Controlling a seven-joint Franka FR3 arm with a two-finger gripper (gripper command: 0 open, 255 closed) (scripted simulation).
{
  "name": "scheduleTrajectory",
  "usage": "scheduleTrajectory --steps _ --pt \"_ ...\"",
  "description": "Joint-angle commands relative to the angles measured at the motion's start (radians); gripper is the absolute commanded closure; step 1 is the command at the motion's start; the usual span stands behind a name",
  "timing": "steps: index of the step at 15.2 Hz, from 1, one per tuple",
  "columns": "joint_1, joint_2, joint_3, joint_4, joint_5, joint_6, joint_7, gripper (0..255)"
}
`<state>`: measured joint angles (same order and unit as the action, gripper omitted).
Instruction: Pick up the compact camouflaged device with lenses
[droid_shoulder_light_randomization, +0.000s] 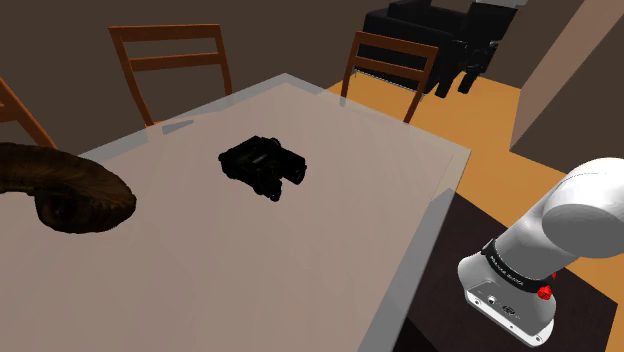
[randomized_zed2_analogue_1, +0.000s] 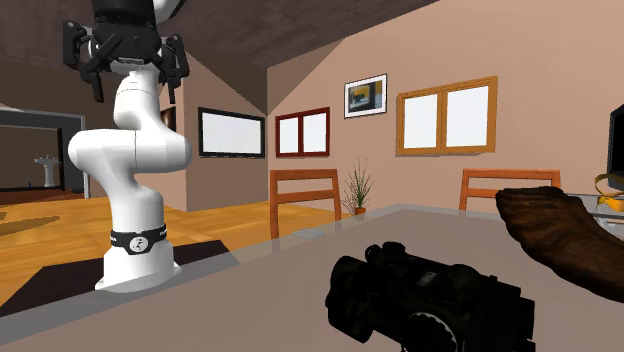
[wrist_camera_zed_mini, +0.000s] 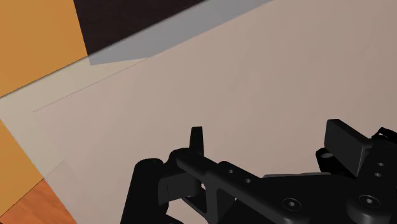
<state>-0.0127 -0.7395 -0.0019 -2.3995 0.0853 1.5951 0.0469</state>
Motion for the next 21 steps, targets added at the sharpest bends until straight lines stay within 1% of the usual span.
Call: scheduleTrajectory --steps 1,6,12,17,21 --pt "0.000 0.000 0.000 0.000 0.000 0.000 0.000 0" --pt "0.038 0.108 0.083 -0.005 0.053 0.116 0.072 0" --pt "0.077 0.272 0.178 0.031 0.094 0.250 0.157 0" --pt "0.102 0.431 0.252 0.095 0.100 0.349 0.232 0" --pt "0.121 0.568 0.304 0.167 0.081 0.417 0.298 0"
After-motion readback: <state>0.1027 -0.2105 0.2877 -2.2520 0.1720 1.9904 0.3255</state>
